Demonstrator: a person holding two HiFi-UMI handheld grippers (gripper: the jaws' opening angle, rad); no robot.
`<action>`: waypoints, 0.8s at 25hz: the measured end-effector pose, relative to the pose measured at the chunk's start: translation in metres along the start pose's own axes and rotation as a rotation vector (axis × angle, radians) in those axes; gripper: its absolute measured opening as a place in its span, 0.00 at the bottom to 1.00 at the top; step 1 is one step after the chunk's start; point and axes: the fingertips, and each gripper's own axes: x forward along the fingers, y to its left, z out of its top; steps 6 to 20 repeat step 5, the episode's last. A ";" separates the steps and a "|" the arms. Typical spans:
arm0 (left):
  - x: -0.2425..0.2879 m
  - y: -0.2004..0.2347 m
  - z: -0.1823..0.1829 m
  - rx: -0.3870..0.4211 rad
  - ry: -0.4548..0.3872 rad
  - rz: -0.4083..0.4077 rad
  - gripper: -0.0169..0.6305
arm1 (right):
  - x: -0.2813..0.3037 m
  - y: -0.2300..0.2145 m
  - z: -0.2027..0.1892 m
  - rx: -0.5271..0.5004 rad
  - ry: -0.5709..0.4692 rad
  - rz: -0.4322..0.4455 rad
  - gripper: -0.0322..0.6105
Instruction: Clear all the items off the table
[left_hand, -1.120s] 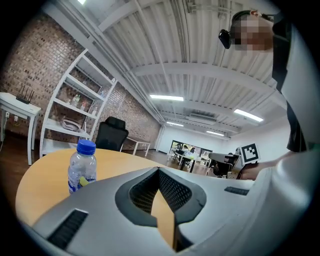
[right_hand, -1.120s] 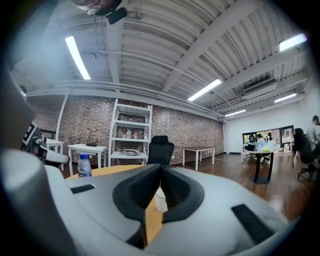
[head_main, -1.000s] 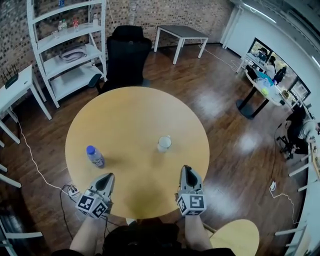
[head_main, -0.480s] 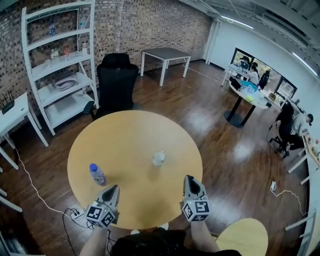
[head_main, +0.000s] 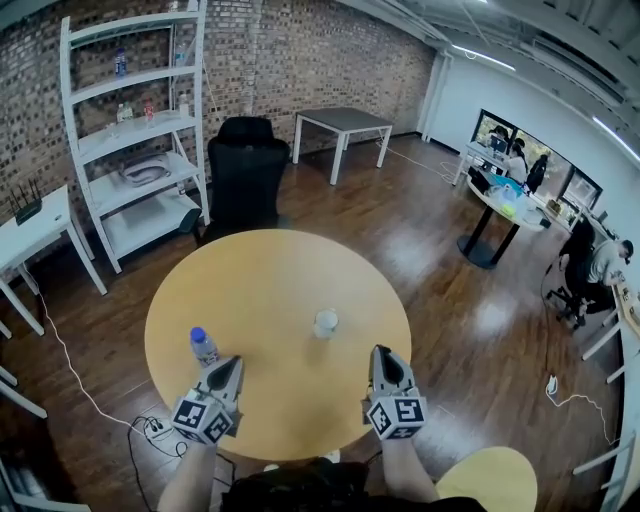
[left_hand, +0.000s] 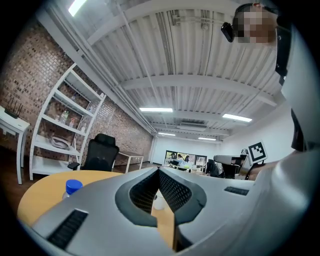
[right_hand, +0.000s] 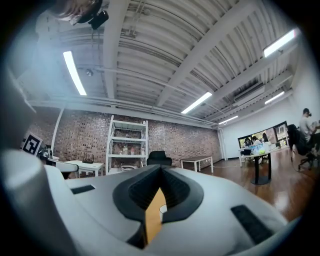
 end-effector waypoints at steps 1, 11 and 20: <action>-0.002 0.000 0.001 -0.004 -0.004 -0.004 0.03 | 0.001 0.003 0.001 0.006 -0.004 0.008 0.05; -0.010 0.004 -0.002 0.004 0.007 0.019 0.03 | 0.005 0.017 0.006 -0.002 -0.016 0.040 0.05; -0.010 0.004 -0.002 0.004 0.007 0.019 0.03 | 0.005 0.017 0.006 -0.002 -0.016 0.040 0.05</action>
